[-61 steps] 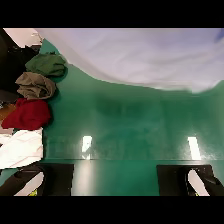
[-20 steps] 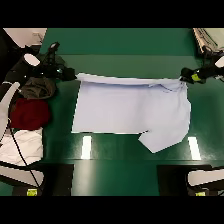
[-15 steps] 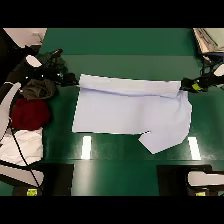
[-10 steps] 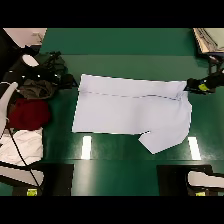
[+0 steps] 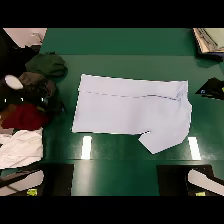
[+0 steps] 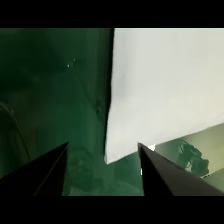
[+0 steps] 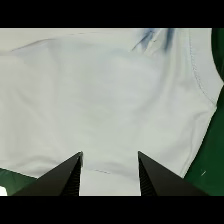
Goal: Fold the shirts.
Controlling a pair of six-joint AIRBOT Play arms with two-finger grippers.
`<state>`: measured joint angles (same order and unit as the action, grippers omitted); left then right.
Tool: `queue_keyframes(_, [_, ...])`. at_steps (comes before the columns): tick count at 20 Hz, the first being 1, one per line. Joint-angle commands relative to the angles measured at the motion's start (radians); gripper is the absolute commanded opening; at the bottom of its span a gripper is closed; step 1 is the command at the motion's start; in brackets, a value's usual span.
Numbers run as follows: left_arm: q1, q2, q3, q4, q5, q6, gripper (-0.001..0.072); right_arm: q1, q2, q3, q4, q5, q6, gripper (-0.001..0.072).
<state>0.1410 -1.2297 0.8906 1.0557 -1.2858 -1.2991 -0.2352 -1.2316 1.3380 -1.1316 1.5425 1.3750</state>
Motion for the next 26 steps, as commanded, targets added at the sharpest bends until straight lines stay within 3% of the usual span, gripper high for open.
queue_keyframes(1, [0.006,0.116,-0.234,-0.063,0.068,0.051,0.0496,0.001,0.031,0.001,0.041,0.04,-0.015,0.0409])
queue_keyframes(3, [0.006,0.114,-0.28,-0.147,0.088,0.097,0.0496,0.003,0.03,0.001,0.042,0.045,-0.015,0.0409])
queue_keyframes(8, [-0.005,0.114,-0.325,-0.187,0.158,0.095,0.0496,0.002,0.03,0.001,0.04,0.057,-0.015,0.0409])
queue_keyframes(13, [-0.122,0.114,-0.325,-0.188,0.252,0.062,0.0495,0.002,0.031,0.001,0.037,0.06,-0.015,0.0409])
queue_keyframes(18, [-0.143,0.114,-0.325,-0.186,0.225,0.046,0.0492,0.001,0.033,-0.005,0.037,0.066,-0.014,0.0409])
queue_keyframes(20, [-0.143,0.114,-0.315,-0.187,0.224,0.044,0.002,-0.011,0.063,-0.076,0.027,0.051,-0.014,0.0409])
queue_keyframes(26, [-0.143,0.114,-0.136,-0.192,0.193,0.043,0.0024,-0.261,0.246,-0.557,-0.055,0.021,-0.005,0.0412])
